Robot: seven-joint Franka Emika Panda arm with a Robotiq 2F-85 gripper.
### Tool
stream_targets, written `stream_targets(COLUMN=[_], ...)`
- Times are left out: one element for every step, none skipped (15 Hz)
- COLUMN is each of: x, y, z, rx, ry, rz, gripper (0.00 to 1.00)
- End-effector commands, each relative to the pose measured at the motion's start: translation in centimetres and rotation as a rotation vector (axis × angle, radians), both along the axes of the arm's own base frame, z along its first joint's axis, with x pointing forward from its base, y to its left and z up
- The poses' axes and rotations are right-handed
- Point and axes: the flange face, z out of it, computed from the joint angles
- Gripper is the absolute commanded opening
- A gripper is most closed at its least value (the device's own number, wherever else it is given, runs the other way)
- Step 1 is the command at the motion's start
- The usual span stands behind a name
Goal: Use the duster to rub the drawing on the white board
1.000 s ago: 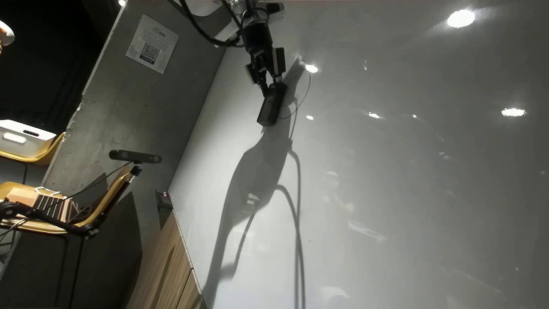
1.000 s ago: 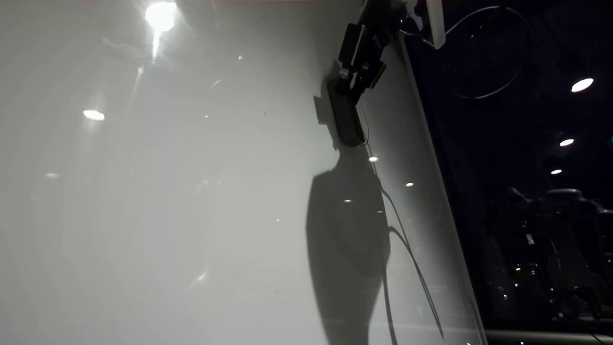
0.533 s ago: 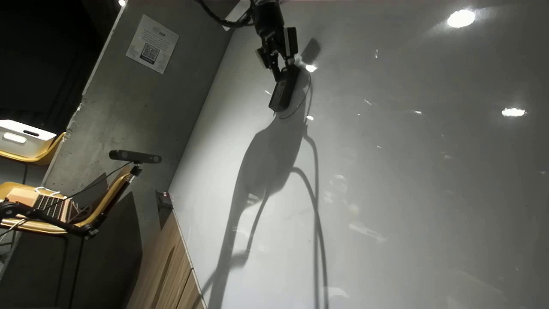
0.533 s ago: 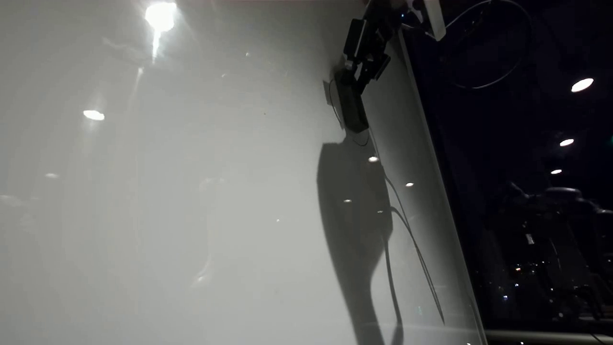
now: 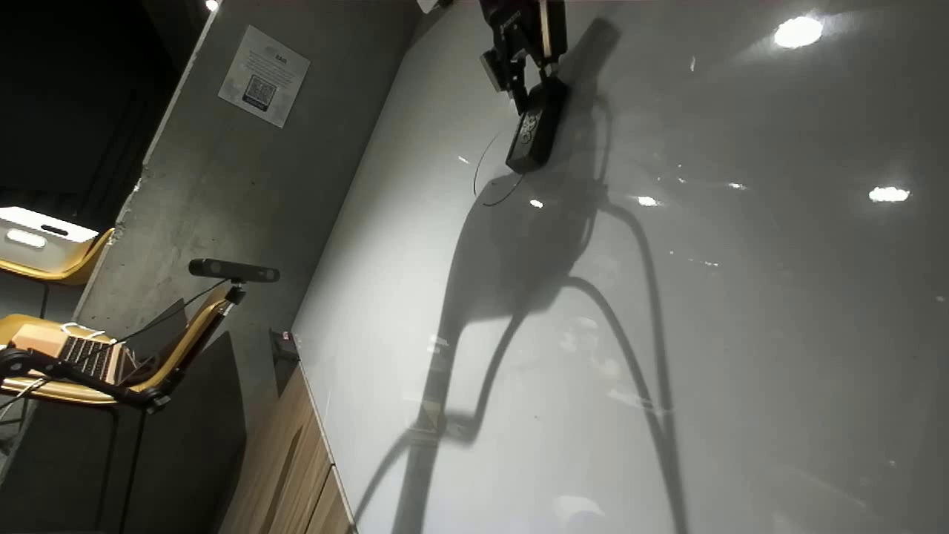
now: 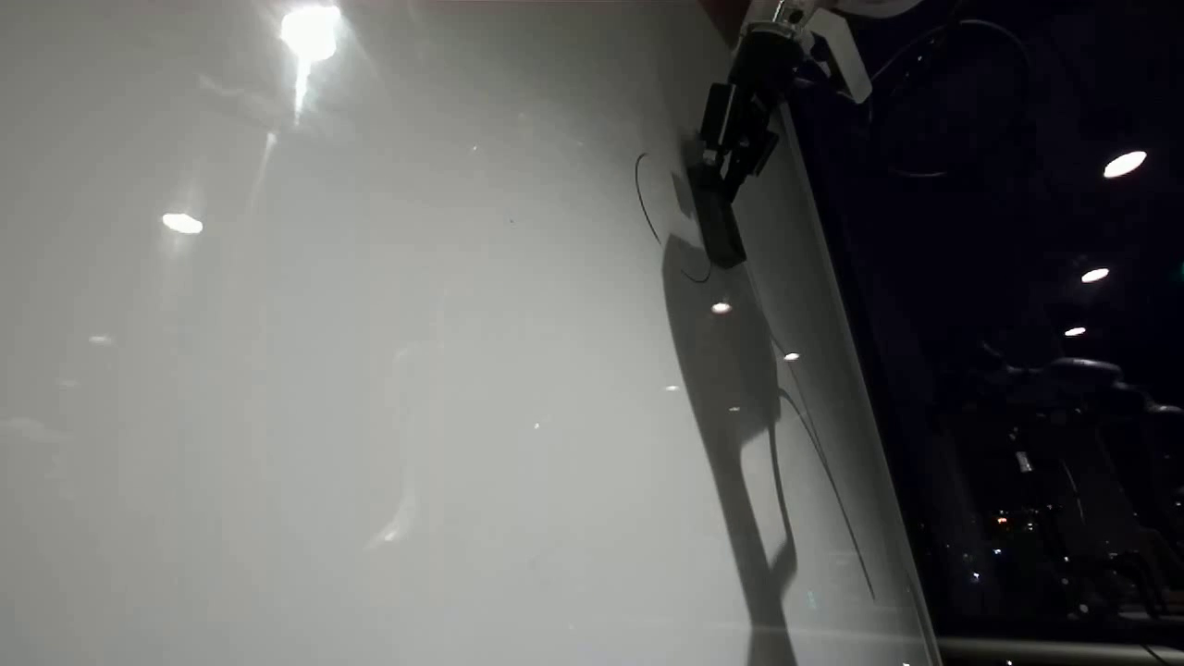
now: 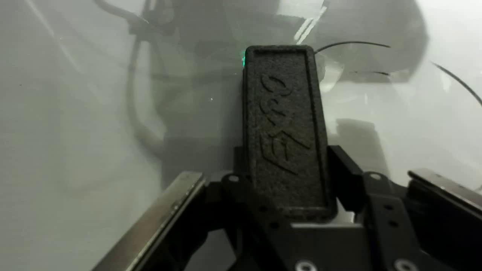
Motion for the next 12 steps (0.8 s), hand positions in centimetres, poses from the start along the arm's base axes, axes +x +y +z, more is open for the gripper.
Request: stream_targets(x=[5.2,5.2,4.9,4.7,4.3,4.0,3.8,3.7,3.4,2.5,2.4,2.4], y=[-3.9,-3.8,-3.4,-2.9,-1.9,-1.0,-0.4,-0.2,0.4,1.1,1.3,1.4], z=[-1.7,-1.9,-2.2,-2.7,-3.4,-4.2,-5.0,-5.8,-6.4,-6.4,-7.0,-7.2], rx=[-0.004,0.005,0.021,0.032,0.031,0.030,0.026,0.023,0.019,0.015,0.013,0.013], ry=[-0.029,-0.026,-0.023,-0.020,-0.021,-0.016,-0.015,-0.013,-0.010,-0.008,-0.007,-0.009], rz=[-0.019,-0.016,-0.005,0.003,0.016,0.028,0.037,0.044,0.051,0.058,0.063,0.065], gripper=[0.29,0.29,0.29,0.29,0.29,0.29,0.29,0.29,0.29,0.29,0.29,0.29])
